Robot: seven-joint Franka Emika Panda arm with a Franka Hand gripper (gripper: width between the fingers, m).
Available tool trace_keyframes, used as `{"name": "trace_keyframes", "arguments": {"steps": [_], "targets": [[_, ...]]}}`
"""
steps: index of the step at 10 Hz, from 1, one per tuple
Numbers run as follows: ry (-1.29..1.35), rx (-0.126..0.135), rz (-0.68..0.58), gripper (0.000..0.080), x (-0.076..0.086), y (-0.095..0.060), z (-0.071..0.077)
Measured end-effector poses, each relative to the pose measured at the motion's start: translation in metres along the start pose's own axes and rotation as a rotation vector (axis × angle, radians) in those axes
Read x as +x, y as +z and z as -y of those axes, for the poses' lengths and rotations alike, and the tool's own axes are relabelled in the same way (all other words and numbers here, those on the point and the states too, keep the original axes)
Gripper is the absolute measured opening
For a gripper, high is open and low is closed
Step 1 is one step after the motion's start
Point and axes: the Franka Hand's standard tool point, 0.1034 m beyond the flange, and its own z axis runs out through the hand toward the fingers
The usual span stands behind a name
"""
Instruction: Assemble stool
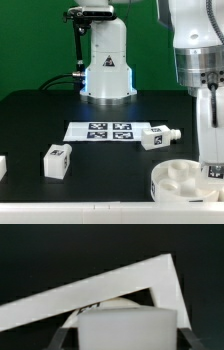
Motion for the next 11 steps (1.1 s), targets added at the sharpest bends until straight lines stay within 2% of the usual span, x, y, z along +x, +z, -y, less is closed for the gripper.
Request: {"name": "trace_keyframes", "arguments": {"steps": [1, 2, 3, 4, 6, 10, 11], "targets": [[-0.007, 0.000, 0.000, 0.0348, -0.001, 0.000, 0.000], [-0.079, -0.001, -0.006, 0.0521, 0.000, 0.000, 0.000], [-0.264, 0.001, -0.012, 0.0622, 0.000, -0.002, 0.002], [-0.420, 0.004, -0.008, 0.0641, 0.000, -0.006, 0.003], [-0.749, -0.006, -0.040, 0.0648, -0.013, -0.021, -0.006], [-1.032, -0.010, -0.045, 0.0649, -0.011, -0.020, -0.004], [-1.301, -0.001, -0.071, 0.0649, -0.008, -0.022, 0.000]]}}
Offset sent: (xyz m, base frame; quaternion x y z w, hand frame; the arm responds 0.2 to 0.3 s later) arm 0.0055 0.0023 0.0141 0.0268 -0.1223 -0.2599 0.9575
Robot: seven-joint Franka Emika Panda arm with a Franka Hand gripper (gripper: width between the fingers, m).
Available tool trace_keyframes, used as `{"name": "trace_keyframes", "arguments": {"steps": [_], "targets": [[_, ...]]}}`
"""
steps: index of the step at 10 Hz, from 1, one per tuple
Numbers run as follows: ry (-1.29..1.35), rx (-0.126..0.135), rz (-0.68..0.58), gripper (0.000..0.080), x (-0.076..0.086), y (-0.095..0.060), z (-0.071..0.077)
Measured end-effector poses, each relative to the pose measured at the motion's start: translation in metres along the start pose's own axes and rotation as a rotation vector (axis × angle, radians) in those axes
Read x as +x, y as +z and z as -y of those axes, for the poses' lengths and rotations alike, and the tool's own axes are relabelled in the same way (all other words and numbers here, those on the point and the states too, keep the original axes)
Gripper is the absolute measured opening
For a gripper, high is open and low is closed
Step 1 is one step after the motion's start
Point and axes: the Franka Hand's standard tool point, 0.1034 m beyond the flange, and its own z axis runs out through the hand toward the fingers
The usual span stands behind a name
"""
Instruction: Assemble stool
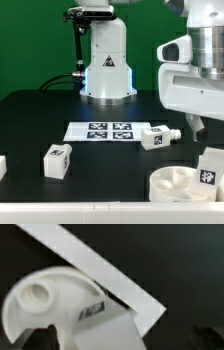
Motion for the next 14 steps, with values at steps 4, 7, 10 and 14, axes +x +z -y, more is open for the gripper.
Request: {"name": "trace_keyframes", "arguments": {"steps": [4, 7, 10, 14], "targets": [[-0.420, -0.020, -0.015, 0.0649, -0.001, 0.006, -0.005], [-0.646, -0.027, -0.005, 0.0649, 0.000, 0.006, -0.007], [-1.137, -0.064, 0.092, 0.0649, -0.015, 0.011, -0.006], [-1.476, -0.084, 0.107, 0.0649, -0.007, 0.014, -0.012]]}}
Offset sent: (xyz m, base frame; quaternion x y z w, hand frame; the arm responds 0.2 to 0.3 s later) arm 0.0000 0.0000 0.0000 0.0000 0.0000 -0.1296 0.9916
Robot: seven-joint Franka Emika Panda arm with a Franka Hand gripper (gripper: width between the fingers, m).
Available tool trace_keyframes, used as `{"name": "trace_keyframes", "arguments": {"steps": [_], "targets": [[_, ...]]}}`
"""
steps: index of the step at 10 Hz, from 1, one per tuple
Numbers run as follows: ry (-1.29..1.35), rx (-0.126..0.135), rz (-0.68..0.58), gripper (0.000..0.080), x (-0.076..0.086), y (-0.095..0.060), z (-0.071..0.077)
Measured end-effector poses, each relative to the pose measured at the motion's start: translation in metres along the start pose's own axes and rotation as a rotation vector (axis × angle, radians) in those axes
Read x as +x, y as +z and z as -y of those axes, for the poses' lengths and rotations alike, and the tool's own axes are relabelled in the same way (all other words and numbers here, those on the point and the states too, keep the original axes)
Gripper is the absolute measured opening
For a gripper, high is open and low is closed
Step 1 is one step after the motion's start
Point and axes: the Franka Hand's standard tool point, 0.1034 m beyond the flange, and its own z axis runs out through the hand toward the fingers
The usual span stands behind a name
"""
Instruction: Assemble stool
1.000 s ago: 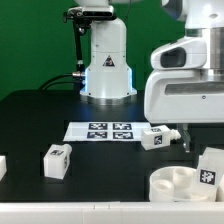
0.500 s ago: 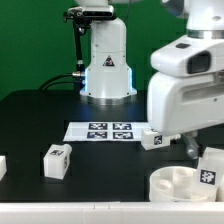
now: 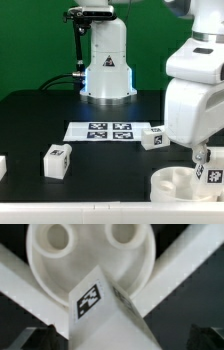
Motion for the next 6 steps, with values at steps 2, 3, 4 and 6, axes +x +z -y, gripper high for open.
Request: {"name": "trace_keyframes", "arguments": {"steps": [2, 3, 4, 6], "targets": [[-0.310, -0.051, 0.030, 0.0649, 0.0087, 0.0022, 0.0031], [-0.371, -0.063, 0.029, 0.0649, 0.0095, 0.0058, 0.0036], [-0.440, -0.059, 0.037, 0.0649, 0.0055, 0.0097, -0.0004], [-0.452, -0.064, 0.044, 0.0649, 0.0032, 0.0100, -0.0041]]}}
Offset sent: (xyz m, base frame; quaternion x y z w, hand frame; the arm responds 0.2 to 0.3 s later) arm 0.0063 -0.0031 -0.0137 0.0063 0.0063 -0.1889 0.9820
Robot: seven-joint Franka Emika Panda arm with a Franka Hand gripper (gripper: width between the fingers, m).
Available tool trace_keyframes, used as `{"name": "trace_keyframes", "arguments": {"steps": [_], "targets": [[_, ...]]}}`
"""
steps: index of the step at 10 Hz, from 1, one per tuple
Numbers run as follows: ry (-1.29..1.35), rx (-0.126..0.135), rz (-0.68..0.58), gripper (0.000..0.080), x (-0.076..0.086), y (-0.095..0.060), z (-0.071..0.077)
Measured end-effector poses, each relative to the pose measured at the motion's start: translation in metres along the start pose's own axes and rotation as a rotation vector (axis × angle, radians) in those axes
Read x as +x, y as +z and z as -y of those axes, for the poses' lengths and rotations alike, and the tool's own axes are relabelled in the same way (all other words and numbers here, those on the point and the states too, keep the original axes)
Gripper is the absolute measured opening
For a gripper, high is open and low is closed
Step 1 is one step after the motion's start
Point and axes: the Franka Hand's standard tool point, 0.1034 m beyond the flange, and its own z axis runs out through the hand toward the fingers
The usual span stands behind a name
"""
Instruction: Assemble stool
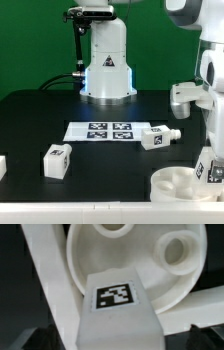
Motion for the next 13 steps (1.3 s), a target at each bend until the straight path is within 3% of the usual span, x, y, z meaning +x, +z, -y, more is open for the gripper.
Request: {"name": "trace_keyframes", "arguments": {"steps": [1, 2, 3, 4, 6, 8, 10, 13], "targets": [[0.028, 0.000, 0.001, 0.0561, -0.001, 0.000, 0.000], [0.029, 0.000, 0.001, 0.0424, -0.001, 0.000, 0.000], [0.090, 0.001, 0.000, 0.0424, -0.002, 0.000, 0.000], [0.161, 0.001, 0.000, 0.0334, -0.002, 0.000, -0.001], [0.323, 0.002, 0.000, 0.0334, -0.003, 0.000, -0.001], [0.618, -0.001, -0.004, 0.0334, -0.013, -0.005, -0.013], [0.946, 0.024, -0.016, 0.0334, -0.019, -0.004, -0.014], [1.141, 0.028, -0.012, 0.0335, -0.019, -0.002, -0.013]]}}
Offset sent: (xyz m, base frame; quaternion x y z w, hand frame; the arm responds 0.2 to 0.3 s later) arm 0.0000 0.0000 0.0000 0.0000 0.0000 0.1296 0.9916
